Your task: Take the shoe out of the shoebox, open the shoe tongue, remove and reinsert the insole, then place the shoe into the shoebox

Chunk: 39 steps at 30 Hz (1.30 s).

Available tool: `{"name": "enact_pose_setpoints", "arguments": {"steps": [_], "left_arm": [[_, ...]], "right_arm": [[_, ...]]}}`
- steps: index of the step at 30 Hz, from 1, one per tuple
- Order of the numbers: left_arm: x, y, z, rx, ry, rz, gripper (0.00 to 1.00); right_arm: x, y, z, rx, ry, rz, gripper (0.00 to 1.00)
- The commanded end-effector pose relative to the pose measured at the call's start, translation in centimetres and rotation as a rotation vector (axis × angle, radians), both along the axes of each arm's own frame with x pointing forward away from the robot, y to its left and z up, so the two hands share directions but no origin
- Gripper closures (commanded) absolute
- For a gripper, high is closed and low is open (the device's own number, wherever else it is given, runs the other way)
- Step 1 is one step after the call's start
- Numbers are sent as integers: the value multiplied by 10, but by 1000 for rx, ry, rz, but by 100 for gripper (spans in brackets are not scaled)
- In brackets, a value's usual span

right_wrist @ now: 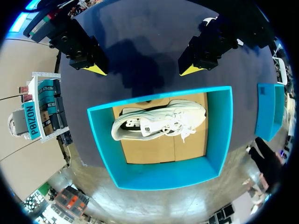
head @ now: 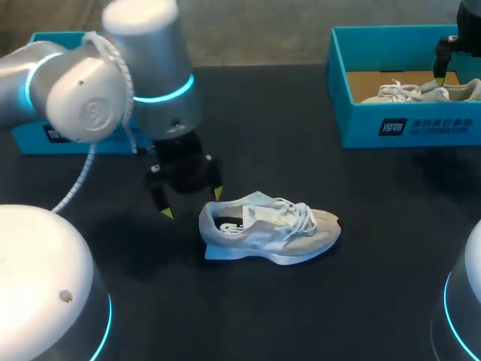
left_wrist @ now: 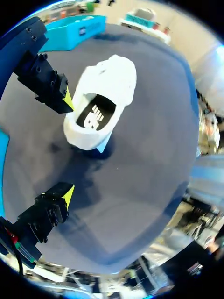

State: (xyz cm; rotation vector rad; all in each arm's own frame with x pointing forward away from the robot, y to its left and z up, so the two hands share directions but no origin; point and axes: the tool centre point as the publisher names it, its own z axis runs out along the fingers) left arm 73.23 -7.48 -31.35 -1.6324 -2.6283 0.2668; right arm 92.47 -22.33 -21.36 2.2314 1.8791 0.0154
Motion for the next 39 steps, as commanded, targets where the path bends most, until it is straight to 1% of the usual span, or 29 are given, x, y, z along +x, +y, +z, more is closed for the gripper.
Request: {"name": "enact_pose_setpoints", "arguments": {"steps": [1, 4, 7, 12, 13, 14, 36, 38, 39], "left_arm": [[-7, 18, 7, -195, -16, 178, 0], [-11, 23, 9, -255, -11, 277, 0], [-16, 28, 10, -285, -18, 358, 0], [-21, 37, 12, -298, -7, 438, 0], [-22, 38, 12, -290, -5, 434, 0], [-22, 40, 12, -256, -1, 418, 0], [-22, 40, 12, -256, -1, 418, 0], [-23, 34, 14, -302, 81, 496, 0], [-23, 32, 14, -322, 88, 502, 0]], "right_arm": [[0, 0, 0, 0, -1, -2, 0], [0, 0, 0, 0, -1, -2, 0], [0, 0, 0, 0, -1, -2, 0], [0, 0, 0, 0, -1, -2, 0], [0, 0, 0, 0, -1, -2, 0], [0, 0, 0, 0, -1, -2, 0], [0, 0, 0, 0, -1, -2, 0], [0, 0, 0, 0, -1, -2, 0], [0, 0, 0, 0, -1, -2, 0]]}}
